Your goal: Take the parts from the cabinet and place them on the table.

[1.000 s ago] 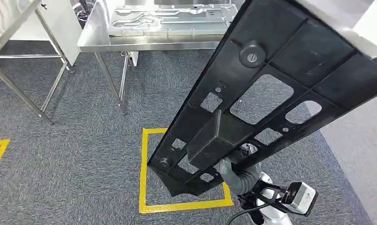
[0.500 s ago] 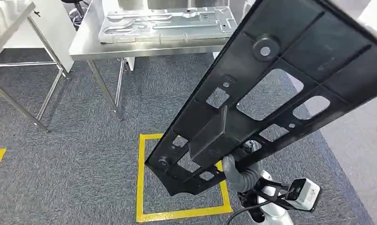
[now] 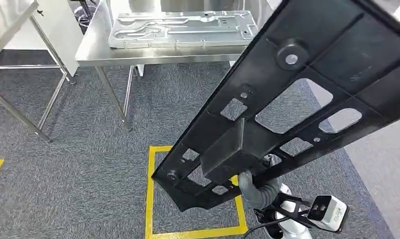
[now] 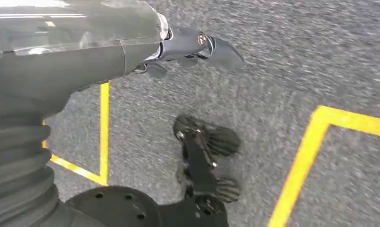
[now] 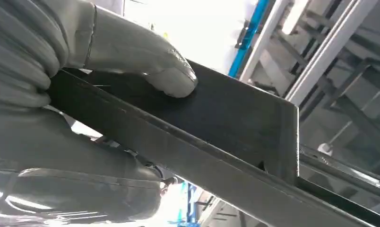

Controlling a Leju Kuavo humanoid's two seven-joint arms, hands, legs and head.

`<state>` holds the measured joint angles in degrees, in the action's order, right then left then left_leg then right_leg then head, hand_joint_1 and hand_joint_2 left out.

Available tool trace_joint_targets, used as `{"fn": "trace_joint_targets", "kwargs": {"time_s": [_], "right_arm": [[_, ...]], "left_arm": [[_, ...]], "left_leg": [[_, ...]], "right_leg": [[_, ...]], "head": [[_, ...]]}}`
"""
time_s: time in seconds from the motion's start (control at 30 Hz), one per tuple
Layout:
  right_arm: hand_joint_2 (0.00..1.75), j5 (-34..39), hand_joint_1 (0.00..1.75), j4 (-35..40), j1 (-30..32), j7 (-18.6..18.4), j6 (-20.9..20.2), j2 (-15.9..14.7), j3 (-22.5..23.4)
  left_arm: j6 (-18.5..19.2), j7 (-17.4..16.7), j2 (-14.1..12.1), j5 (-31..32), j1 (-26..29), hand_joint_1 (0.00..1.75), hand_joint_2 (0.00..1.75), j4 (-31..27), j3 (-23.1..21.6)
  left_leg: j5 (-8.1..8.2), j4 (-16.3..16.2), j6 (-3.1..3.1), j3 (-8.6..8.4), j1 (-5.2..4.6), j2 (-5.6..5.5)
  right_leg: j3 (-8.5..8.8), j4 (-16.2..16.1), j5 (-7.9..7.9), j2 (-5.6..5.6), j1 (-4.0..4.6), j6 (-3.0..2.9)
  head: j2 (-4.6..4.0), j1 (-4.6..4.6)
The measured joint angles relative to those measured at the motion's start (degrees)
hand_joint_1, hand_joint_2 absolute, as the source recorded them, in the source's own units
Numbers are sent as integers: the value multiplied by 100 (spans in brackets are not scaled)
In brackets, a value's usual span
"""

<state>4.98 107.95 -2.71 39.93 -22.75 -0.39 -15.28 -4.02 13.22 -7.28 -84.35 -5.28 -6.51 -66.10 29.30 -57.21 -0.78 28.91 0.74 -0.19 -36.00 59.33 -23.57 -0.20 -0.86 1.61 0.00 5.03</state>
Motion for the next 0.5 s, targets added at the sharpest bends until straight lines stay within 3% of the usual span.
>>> {"fn": "trace_joint_targets", "kwargs": {"time_s": [0.03,0.1,0.17,0.2,0.27,0.3,0.33,0.37,0.4,0.47,0.5], "right_arm": [[175,-2,175,4,-4,0,4,0,5],[175,-4,175,22,48,0,7,0,22],[175,-4,175,26,58,0,9,2,35],[175,-4,175,57,54,0,9,2,42],[175,-7,175,74,59,2,7,15,42],[175,-11,175,76,76,0,9,15,44],[175,-13,175,76,91,0,9,15,48],[175,-20,175,76,106,0,9,15,48],[175,-28,175,81,111,0,7,15,48],[175,-42,175,87,109,0,7,17,48],[175,-52,175,94,109,0,7,17,48]], "left_arm": [[0,9,0,0,-16,0,175,0,0],[0,13,0,0,-13,0,175,0,0],[-2,15,-2,0,-22,0,175,0,0],[-2,22,-2,0,-33,0,175,0,0],[-2,22,-2,0,-53,0,175,0,0],[-2,20,-2,0,-47,0,175,0,0],[-2,20,-2,0,-29,0,175,0,0],[0,20,-2,0,-15,0,175,0,-2],[-2,18,0,0,-10,0,175,0,-2],[-2,18,-2,0,-14,0,175,0,-7],[-2,18,-9,2,-10,0,175,2,-9]], "left_leg": [[28,-26,40,-28,-16,-4],[49,-71,127,-69,-20,12],[113,-95,185,-86,-2,22],[134,-281,188,-31,4,17],[397,-1087,207,442,11,18],[619,-1528,216,735,10,18],[729,-1790,218,939,10,18],[688,-1823,208,1042,10,18],[511,-1613,194,1022,7,18],[-113,-715,128,727,-13,18],[-444,-215,59,583,-41,24]], "right_leg": [[-5,-58,-307,-15,45,-47],[15,-53,-171,1,39,-149],[130,-77,-188,19,28,-243],[187,-93,-214,13,33,-275],[233,-91,-273,12,47,-319],[261,-90,-310,16,62,-333],[294,-88,-342,26,74,-341],[342,-88,-379,40,87,-343],[400,-88,-419,49,102,-342],[536,-90,-504,50,122,-335],[574,-99,-552,47,116,-326]], "head": [[0,-2],[0,0],[0,0],[0,-2],[0,0],[0,0],[0,0],[0,0],[0,0],[0,0],[0,0]]}}
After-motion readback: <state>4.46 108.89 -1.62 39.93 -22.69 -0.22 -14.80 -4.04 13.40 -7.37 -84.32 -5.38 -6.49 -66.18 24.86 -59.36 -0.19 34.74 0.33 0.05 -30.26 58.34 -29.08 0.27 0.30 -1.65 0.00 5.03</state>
